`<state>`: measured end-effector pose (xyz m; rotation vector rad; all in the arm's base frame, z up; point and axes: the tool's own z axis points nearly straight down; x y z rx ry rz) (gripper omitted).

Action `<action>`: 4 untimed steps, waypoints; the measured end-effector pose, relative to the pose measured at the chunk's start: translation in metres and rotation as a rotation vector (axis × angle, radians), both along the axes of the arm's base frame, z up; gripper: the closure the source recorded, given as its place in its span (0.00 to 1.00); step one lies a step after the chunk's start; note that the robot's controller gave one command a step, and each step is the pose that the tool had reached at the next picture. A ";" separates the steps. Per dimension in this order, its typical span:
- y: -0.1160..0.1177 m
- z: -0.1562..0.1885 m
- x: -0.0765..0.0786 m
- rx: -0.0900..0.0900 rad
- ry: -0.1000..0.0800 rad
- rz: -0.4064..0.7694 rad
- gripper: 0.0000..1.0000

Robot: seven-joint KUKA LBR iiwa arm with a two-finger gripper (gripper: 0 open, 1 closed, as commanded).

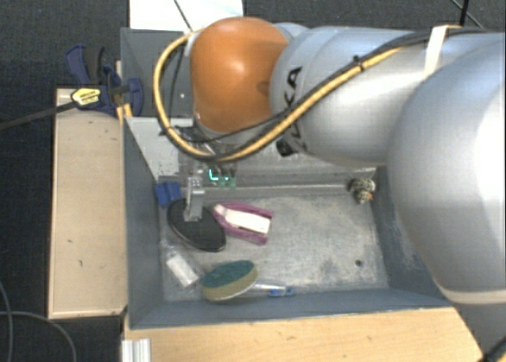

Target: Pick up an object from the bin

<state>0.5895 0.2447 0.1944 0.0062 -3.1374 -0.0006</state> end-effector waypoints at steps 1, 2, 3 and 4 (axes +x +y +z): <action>-0.021 -0.103 -0.031 -0.001 -0.002 -0.349 0.00; -0.015 -0.122 -0.034 0.001 -0.004 -0.572 0.00; -0.014 -0.121 -0.034 0.004 -0.006 -0.575 1.00; -0.026 0.050 -0.054 0.004 -0.011 -0.566 1.00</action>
Offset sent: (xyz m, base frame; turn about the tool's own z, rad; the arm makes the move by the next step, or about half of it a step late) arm -0.0307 -0.0203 -0.1015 0.3503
